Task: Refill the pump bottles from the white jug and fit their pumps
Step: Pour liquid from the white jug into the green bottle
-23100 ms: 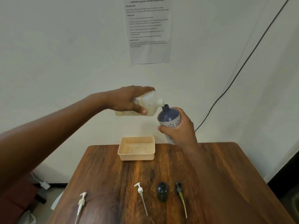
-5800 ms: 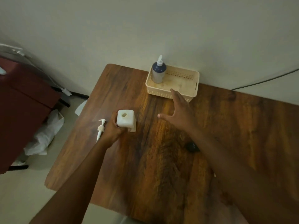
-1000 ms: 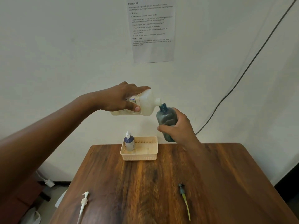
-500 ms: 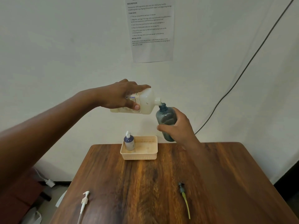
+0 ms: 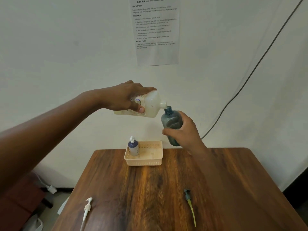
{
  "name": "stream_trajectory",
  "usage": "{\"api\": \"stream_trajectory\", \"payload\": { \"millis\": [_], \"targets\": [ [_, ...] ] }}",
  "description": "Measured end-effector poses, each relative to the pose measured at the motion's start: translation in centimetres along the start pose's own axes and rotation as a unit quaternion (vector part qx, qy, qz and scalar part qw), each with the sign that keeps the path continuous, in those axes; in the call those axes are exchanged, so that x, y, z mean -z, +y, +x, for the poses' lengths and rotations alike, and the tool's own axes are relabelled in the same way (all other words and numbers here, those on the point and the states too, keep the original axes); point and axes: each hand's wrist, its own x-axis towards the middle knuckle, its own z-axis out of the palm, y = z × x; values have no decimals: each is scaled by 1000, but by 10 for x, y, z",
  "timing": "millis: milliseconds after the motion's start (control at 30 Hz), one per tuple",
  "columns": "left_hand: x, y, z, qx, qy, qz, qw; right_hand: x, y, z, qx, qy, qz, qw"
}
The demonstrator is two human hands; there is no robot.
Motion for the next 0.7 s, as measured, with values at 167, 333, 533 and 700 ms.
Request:
{"api": "stream_trajectory", "payload": {
  "millis": [167, 333, 533, 700],
  "targets": [
    [4, 2, 1, -6, -7, -1, 1000, 0, -1, 0, 5, 4, 2, 1000],
    [6, 3, 0, -6, -2, 8, 1000, 2, -1, 0, 9, 5, 5, 1000],
    [9, 5, 0, -7, -4, 9, 1000, 4, -3, 0, 7, 5, 1, 1000],
    [9, 5, 0, -2, -4, 9, 1000, 3, -3, 0, 12, 7, -3, 1000]
  ]
}}
